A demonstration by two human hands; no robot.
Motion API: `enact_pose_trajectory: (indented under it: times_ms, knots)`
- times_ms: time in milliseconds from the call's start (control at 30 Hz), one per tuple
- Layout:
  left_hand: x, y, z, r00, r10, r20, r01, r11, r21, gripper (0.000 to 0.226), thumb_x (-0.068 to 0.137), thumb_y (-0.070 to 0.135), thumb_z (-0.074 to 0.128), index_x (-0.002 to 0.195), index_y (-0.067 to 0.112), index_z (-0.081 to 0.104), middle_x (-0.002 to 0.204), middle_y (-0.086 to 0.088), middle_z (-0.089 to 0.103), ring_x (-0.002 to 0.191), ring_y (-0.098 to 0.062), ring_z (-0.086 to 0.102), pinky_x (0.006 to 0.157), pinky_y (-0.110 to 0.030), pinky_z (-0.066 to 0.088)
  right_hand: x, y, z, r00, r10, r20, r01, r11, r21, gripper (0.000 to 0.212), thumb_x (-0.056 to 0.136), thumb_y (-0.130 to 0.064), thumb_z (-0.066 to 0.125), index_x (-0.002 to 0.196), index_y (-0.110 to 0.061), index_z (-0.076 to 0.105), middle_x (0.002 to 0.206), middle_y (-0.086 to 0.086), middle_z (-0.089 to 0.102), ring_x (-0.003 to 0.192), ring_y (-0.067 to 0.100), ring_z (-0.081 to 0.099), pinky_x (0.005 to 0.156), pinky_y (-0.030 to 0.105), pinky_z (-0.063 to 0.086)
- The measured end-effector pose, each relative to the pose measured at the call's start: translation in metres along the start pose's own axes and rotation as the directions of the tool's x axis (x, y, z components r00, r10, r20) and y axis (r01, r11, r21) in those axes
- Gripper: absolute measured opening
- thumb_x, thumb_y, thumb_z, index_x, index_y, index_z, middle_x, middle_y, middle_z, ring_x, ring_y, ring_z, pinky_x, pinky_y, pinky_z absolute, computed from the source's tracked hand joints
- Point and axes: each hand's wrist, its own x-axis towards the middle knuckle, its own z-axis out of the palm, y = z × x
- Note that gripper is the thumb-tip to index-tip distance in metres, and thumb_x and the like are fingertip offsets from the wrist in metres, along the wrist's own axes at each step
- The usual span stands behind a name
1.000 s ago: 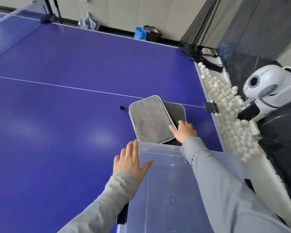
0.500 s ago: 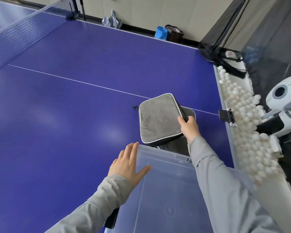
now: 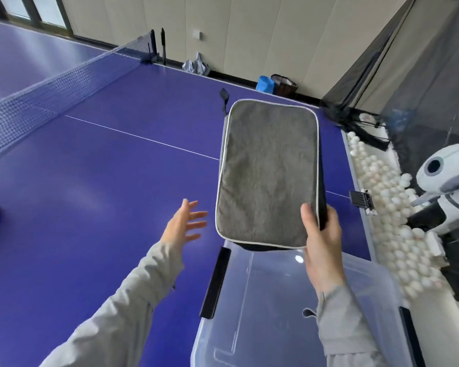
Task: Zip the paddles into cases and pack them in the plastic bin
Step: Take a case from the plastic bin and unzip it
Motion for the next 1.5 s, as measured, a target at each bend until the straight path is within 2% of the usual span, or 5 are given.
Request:
enact_pose_trajectory:
  times_ms: [767,967,1133,1333,1500]
  knots:
    - [0.054,0.094,-0.37,0.97,0.244,-0.019,-0.238,0.959,0.154,0.027,0.078,0.021,0.076,0.096,0.029,0.058,0.084,0.007,0.072,0.074,-0.01,0.069,0.062,-0.022,0.054,-0.152,0.057,0.375,0.976,-0.005,0.22,0.11,0.877,-0.467,0.047,0.086,-0.03,0.066,0.129,-0.033,0.047,0.11,-0.017,0.049,0.105,0.004,0.05,0.088,0.015,0.039]
    - [0.059,0.099,-0.407,0.935,0.294,0.198,-0.353,0.728,0.587,0.038,0.074,0.032,0.077,0.099,0.039,0.049,0.089,0.017,0.064,0.086,-0.008,0.062,0.079,-0.027,0.047,-0.12,-0.005,0.456,0.914,-0.286,0.289,0.402,0.739,-0.54,0.031,0.09,-0.022,0.06,0.121,-0.017,0.062,0.095,-0.003,0.046,0.094,0.017,0.049,0.088,0.027,0.041]
    - [0.058,0.103,-0.42,0.896,0.286,0.339,-0.442,0.509,0.739,0.044,0.073,0.04,0.075,0.105,0.039,0.044,0.082,0.024,0.059,0.083,-0.017,0.062,0.078,-0.032,0.049,-0.107,-0.024,0.476,0.872,-0.013,0.489,0.367,0.678,-0.636,0.022,0.087,-0.024,0.061,0.069,-0.036,0.057,0.076,-0.002,0.039,0.075,0.014,0.043,0.066,0.012,0.033]
    - [0.056,0.107,-0.426,0.866,0.281,0.412,-0.482,0.258,0.837,0.054,0.075,0.046,0.071,0.122,0.031,0.047,0.104,0.008,0.067,0.098,-0.023,0.062,0.077,-0.029,0.045,-0.104,-0.026,0.468,0.761,0.167,0.627,0.394,0.648,-0.651,0.007,0.08,-0.03,0.07,0.081,-0.023,0.07,0.061,-0.005,0.043,0.058,0.007,0.041,0.06,0.017,0.037]
    - [0.053,0.106,-0.431,0.874,0.262,0.41,-0.479,0.317,0.819,0.05,0.075,0.044,0.071,0.118,0.033,0.047,0.097,0.01,0.067,0.092,-0.022,0.062,0.077,-0.031,0.048,-0.113,-0.019,0.462,0.85,-0.05,0.524,0.397,0.714,-0.576,0.011,0.078,-0.011,0.064,0.071,-0.019,0.061,0.059,-0.005,0.058,0.055,0.008,0.049,0.06,0.021,0.044]
